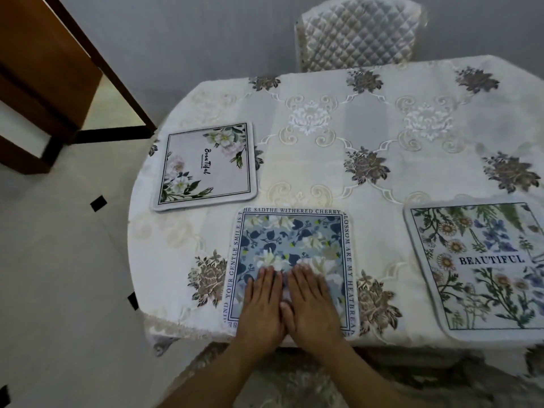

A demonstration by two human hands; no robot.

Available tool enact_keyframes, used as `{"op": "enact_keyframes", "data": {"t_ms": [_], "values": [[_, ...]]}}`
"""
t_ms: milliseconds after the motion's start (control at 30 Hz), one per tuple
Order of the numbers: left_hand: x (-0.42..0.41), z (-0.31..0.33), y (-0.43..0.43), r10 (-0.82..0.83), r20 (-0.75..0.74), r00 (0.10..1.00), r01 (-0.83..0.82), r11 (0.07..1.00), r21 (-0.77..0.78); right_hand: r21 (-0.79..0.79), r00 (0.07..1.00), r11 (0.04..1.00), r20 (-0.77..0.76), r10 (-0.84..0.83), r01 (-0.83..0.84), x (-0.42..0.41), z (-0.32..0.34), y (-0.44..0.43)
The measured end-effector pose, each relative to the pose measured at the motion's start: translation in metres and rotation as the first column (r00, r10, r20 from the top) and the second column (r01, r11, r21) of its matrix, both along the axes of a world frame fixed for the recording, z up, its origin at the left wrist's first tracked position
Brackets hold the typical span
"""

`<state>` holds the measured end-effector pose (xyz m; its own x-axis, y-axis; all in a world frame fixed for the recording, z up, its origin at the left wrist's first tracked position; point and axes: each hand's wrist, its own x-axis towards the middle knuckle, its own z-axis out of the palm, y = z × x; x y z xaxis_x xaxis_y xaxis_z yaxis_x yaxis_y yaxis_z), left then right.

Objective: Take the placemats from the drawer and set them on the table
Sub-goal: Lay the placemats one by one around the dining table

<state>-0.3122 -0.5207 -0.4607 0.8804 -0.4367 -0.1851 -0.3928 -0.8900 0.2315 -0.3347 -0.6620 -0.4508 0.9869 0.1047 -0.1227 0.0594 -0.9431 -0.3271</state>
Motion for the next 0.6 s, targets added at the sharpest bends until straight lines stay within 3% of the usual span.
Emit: {"op": "enact_keyframes", "data": {"t_ms": [167,333,500,600], "values": [[-0.001,-0.011,0.035,-0.013,0.009,1.0,0.013,1.0,0.013,-0.054,0.998,0.997,-0.025,-0.061,0.06,-0.023,-0.016,-0.053],[0.006,0.0,0.059,-0.02,-0.082,0.996,0.023,0.999,0.038,-0.05,0.986,0.992,-0.12,-0.118,0.113,-0.026,-0.005,-0.083],[0.098,0.01,0.005,0.049,-0.039,0.998,-0.051,0.997,-0.059,0.012,0.998,0.999,-0.048,-0.039,0.04,0.068,0.002,-0.065],[0.158,0.009,-0.038,-0.033,-0.004,0.999,0.032,0.999,-0.034,0.02,0.998,0.999,-0.033,0.044,-0.044,0.137,-0.001,-0.048]]}}
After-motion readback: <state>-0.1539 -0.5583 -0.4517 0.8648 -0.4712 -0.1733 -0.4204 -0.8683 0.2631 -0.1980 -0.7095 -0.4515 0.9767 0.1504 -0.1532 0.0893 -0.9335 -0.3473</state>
